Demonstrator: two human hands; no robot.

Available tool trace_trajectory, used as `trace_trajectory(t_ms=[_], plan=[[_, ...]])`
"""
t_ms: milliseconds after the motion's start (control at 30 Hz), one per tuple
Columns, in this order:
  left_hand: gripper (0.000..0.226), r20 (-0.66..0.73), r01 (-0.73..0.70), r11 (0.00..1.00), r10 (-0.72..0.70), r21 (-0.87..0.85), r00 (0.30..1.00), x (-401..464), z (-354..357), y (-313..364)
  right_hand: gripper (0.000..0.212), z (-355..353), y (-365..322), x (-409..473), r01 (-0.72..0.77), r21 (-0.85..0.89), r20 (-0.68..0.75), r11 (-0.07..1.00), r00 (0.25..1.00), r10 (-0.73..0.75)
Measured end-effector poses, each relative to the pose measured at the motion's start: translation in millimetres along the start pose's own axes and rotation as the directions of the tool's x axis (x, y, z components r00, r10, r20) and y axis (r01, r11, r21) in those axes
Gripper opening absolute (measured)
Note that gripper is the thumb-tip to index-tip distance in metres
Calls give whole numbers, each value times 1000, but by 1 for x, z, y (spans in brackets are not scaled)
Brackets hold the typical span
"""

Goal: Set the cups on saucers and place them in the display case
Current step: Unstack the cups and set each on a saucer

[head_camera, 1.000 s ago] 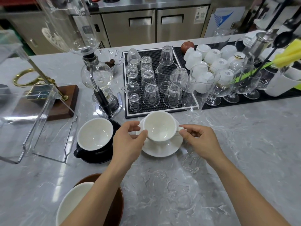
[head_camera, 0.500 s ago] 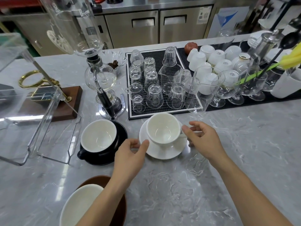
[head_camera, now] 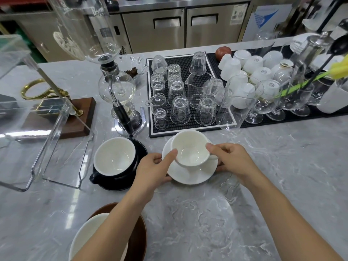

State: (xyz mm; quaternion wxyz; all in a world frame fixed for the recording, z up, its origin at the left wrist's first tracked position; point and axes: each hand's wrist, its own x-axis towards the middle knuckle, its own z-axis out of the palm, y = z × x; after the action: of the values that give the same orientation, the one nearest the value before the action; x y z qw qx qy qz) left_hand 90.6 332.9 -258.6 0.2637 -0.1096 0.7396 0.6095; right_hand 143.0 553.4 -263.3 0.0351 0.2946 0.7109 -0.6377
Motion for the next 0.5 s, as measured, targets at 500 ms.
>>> trace_trajectory(t_ms=[500], plan=[[41, 87, 38, 999, -38, -1, 996, 5, -8, 12, 40, -1, -12, -3, -91, 83, 72, 992, 994, 85]])
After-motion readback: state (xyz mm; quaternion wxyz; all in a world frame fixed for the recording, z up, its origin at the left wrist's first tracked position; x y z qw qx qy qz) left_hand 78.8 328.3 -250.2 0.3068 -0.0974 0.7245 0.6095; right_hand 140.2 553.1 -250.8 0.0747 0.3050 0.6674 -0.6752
